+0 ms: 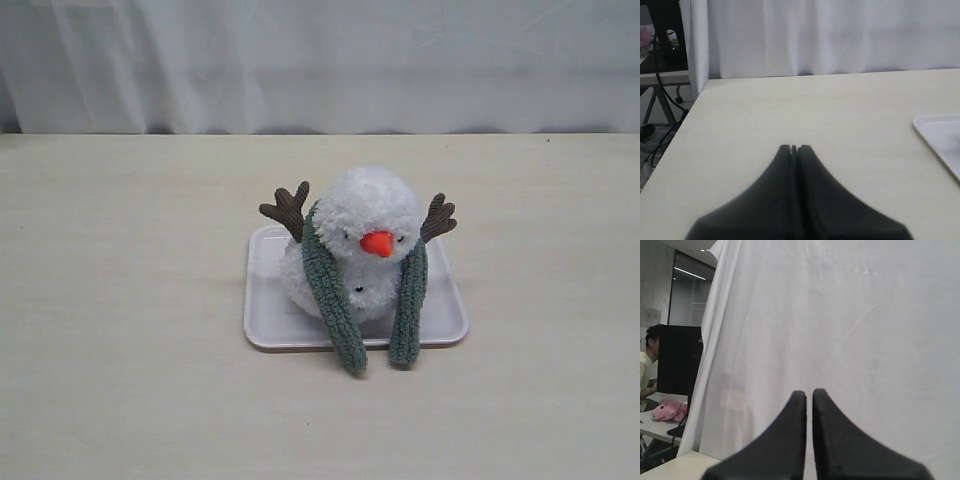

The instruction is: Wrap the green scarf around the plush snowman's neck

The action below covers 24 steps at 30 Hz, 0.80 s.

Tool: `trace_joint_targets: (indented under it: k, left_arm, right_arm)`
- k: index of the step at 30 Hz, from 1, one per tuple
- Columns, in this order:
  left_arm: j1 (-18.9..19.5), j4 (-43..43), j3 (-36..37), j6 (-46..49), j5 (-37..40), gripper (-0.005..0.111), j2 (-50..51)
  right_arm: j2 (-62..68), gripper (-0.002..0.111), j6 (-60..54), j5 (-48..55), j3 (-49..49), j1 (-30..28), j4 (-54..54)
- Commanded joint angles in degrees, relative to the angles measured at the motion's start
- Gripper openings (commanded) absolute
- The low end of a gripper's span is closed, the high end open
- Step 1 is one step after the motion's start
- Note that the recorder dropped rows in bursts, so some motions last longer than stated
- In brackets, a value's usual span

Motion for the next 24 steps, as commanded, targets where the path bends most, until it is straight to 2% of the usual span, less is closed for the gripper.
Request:
trace_joint_targets:
  k: [1,16,24]
  left_arm:
    - [0.3,-0.2,0.2,-0.1,-0.6,0.0,-0.1]
    - [0.3,-0.2,0.2,-0.1,-0.6,0.0,-0.1]
    - [0.3,-0.2,0.2,-0.1,-0.6,0.0,-0.1]
  right_arm:
    - [-0.1,0.004,0.0,0.4,-0.2,-0.1,-0.4]
    - [-0.1,0.004,0.0,0.3,2.3,-0.1,-1.5]
    - [-0.1,0.004,0.0,0.2,2.3,-0.1,-17.0]
